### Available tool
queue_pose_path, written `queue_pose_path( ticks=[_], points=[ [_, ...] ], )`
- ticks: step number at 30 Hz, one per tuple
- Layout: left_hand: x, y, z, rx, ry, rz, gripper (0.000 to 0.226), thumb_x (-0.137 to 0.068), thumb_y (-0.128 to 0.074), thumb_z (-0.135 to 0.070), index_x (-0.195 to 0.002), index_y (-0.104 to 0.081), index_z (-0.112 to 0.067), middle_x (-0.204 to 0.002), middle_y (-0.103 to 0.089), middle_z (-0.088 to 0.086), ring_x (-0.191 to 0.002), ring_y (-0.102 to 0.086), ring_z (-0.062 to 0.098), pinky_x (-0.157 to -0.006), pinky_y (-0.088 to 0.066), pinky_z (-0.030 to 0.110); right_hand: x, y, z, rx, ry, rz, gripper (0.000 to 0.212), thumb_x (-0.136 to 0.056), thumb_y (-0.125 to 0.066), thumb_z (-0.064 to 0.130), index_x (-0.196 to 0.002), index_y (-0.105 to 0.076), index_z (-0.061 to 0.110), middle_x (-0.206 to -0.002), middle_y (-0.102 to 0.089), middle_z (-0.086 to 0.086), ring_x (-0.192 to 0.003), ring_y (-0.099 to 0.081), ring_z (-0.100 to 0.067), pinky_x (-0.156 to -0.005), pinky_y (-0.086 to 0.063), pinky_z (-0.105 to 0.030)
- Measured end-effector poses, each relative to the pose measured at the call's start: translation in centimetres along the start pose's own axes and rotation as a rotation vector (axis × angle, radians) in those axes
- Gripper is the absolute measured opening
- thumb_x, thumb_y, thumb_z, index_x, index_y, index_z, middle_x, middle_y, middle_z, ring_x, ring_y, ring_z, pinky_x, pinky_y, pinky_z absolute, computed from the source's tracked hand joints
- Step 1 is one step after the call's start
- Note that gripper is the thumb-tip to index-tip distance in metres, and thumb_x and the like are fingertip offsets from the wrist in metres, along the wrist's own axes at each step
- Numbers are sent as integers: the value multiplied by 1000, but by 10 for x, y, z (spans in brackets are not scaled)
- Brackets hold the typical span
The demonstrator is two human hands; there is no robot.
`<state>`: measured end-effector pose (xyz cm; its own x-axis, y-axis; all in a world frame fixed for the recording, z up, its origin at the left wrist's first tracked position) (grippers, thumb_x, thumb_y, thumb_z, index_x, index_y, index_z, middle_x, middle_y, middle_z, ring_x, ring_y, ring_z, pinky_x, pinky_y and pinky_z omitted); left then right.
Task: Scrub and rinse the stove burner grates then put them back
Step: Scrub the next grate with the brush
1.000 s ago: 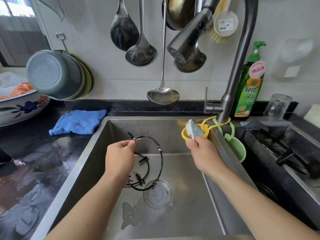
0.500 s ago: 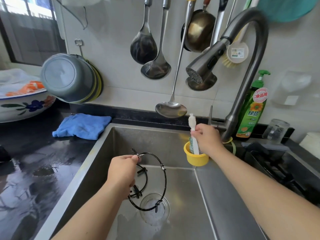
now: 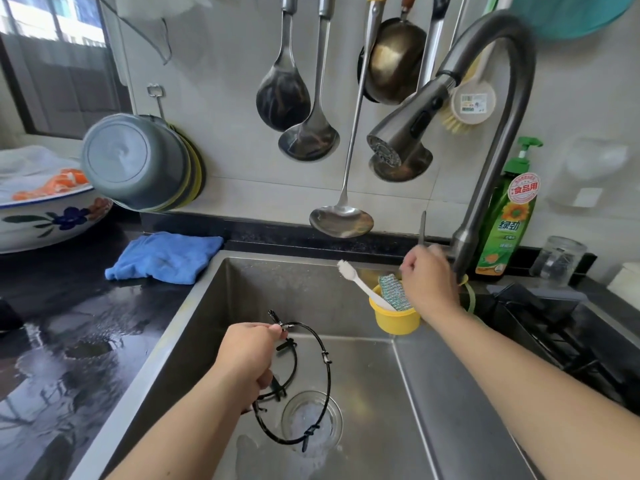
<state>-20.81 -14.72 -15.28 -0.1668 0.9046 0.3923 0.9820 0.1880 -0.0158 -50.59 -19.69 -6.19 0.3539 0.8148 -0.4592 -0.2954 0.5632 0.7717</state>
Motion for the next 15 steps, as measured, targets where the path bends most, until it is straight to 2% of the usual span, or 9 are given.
queue_pose_path(
  ticks=[1, 2, 4, 6, 7, 10, 12, 13, 15],
  points=[
    [0, 0, 0, 1, 12, -1, 20, -101, -57, -10, -91, -74, -4, -58, -30, 1, -43, -21, 13, -46, -19, 18, -7, 11, 2, -6, 7, -82, 10, -98, -54, 16, -104, -62, 19, -121, -52, -5, -94, -59, -31, -80, -49, -39],
    [0, 0, 0, 3, 24, -2, 20, -100, -57, -9, -91, -74, -4, -58, -30, 1, -44, -21, 13, -46, -19, 18, -17, 19, 4, 10, -11, -111, 23, -98, -54, 16, -121, -58, 17, -131, -49, -7, -104, -59, -34, -86, -49, -42],
    [1, 1, 1, 9, 47, 3, 19, -100, -57, -10, -92, -74, -4, -60, -31, 2, -49, -21, 14, -48, -19, 20, -38, 21, 0, -25, -141, 21, 47, -97, -55, 11, -142, -43, 11, -141, -47, -14, -116, -58, -36, -94, -50, -45],
    [2, 0, 2, 13, 65, 20, 20, -102, -56, -12, -96, -73, -3, -63, -33, 3, -50, -23, 15, -48, -21, 21, -45, 8, -5, -97, -265, 219, 53, -95, -54, 5, -145, -38, 7, -127, -59, -18, -100, -68, -33, -88, -58, -46],
    [3, -1, 2, 18, 71, 35, 21, -103, -55, -13, -97, -72, -2, -63, -34, 4, -48, -25, 15, -47, -23, 20, -45, 3, -6, -73, -265, 271, 51, -93, -55, 4, -142, -41, 6, -122, -62, -18, -94, -70, -32, -84, -60, -47],
    [8, -5, 1, 37, 81, 78, 22, -105, -52, -14, -101, -69, 0, -61, -41, 4, -45, -37, 15, -44, -37, 20, -44, -2, -6, 118, -145, 252, 49, -89, -60, 3, -136, -49, 5, -141, -52, -13, -120, -56, -37, -96, -52, -48],
    [10, -5, 0, 14, 71, 96, 23, -106, -51, -14, -102, -69, 0, -65, -51, 6, -53, -50, 19, -47, -48, 26, -40, -1, -5, 160, -109, 284, 60, -89, -58, 2, -146, -40, 5, -155, -37, -7, -134, -44, -36, -106, -45, -46],
    [9, -5, -2, 7, 68, 106, 24, -106, -51, -14, -102, -69, 0, -70, -55, 8, -59, -55, 21, -49, -53, 29, -39, -2, -2, 146, -88, 305, 64, -90, -56, 2, -150, -35, 6, -158, -31, -4, -135, -43, -35, -107, -44, -47],
    [14, -7, -2, -5, 84, 136, 24, -106, -48, -10, -100, -68, 1, -75, -60, 9, -65, -59, 24, -53, -59, 36, -24, 9, 8, -52, -76, 288, 68, -92, -55, 4, -154, -30, 13, -156, -29, 1, -123, -57, -33, -98, -52, -49]
  ],
)
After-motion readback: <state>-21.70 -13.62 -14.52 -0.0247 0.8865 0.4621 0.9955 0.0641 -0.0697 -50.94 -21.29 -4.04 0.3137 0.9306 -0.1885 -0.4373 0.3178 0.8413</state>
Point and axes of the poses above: each hand's wrist, its own x-axis away from the middle knuckle, its own y-axis out of the back of the hand, z = x × y, the point moved 4 cm from there along -x, towards the middle knuckle
